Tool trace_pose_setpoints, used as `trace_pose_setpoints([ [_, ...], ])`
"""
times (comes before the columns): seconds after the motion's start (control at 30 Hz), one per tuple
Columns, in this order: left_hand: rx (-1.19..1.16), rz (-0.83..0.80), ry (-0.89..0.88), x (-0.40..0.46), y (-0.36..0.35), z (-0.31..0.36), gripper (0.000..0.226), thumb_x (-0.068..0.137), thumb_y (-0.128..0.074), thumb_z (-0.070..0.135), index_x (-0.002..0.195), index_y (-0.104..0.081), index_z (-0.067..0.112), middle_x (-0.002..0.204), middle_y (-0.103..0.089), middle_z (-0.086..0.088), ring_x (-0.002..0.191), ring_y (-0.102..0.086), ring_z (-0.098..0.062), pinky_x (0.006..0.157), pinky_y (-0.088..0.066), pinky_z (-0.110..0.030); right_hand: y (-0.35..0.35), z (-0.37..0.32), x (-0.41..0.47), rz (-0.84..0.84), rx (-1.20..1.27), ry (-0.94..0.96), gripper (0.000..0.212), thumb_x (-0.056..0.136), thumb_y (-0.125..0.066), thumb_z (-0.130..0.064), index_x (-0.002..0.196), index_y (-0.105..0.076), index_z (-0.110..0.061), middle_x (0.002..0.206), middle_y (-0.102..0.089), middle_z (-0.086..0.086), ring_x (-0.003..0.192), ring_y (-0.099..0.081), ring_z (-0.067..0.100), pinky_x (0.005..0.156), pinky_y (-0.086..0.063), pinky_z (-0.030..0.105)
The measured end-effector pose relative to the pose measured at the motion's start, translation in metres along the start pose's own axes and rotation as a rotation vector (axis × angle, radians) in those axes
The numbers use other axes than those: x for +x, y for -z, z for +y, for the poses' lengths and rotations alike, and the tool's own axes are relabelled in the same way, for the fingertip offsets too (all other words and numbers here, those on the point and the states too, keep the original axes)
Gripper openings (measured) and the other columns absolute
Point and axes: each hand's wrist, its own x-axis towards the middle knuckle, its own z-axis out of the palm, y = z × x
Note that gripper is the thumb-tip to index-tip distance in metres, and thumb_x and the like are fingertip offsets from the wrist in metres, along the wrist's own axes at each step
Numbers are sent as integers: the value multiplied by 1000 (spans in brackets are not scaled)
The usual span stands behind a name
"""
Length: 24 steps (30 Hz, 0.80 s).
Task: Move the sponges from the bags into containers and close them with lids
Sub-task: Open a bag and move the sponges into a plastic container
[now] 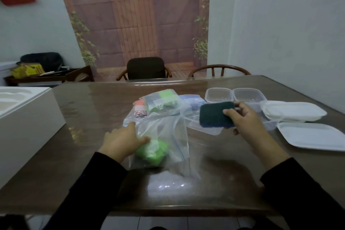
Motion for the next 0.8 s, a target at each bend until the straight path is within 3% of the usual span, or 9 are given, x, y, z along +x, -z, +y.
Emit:
trace_pose_setpoints([
  [0.1, 114, 169, -10, -11, 21, 17, 67, 85, -43, 63, 135, -36, 20, 135, -51, -7, 122, -47, -31, 98, -35, -41, 17, 1, 13, 89, 41, 1, 31, 94, -53, -20, 125, -50, -20, 114, -61, 5, 92, -61, 17, 60, -50, 23],
  [0.2, -61, 316, -251, -14, 30, 51, 52, 90, -44, 53, 133, -42, 25, 138, -49, 0, 125, -45, -24, 101, -35, -41, 26, 3, 28, 102, 44, -14, 35, 94, -54, -16, 129, -51, -20, 121, -60, 7, 104, -60, 23, 67, -54, 26],
  [0.27, -197, 295, -479, -12, 26, 83, 42, 93, -45, 43, 133, -45, 28, 139, -48, 5, 127, -44, -17, 108, -32, -40, 27, 5, 37, 111, 35, -26, 36, 94, -53, -13, 129, -51, -19, 124, -59, 8, 109, -59, 25, 72, -56, 29],
  [0.37, -104, 209, -674, 1, 4, 127, 39, 95, -45, 33, 134, -45, 30, 142, -45, 6, 131, -40, -17, 112, -22, -40, 26, 7, 44, 121, 27, -13, 34, 92, -54, -11, 126, -53, -19, 123, -59, 9, 108, -59, 24, 76, -58, 33],
  [0.5, 21, 102, -732, 16, -25, 153, 44, 94, -46, 22, 137, -42, 31, 144, -45, 3, 133, -40, -21, 113, -18, -44, 26, 8, 46, 130, 27, 18, 33, 92, -54, -10, 124, -54, -18, 121, -59, 8, 105, -59, 22, 76, -58, 33],
  [0.67, -48, 109, -719, 23, -34, 151, 36, 92, -49, 15, 124, -57, 32, 135, -55, 6, 128, -46, -19, 114, -20, -42, 31, 17, 42, 137, 23, 30, 34, 91, -56, -10, 125, -53, -16, 120, -59, 11, 104, -60, 25, 71, -58, 30],
  [0.8, -30, 110, -699, 22, -29, 135, 33, 90, -50, 12, 110, -64, 34, 129, -56, 11, 128, -43, -12, 116, -1, -46, 31, 19, 37, 104, 34, 0, 33, 91, -58, -13, 124, -53, -14, 119, -59, 12, 102, -62, 23, 66, -57, 24],
])
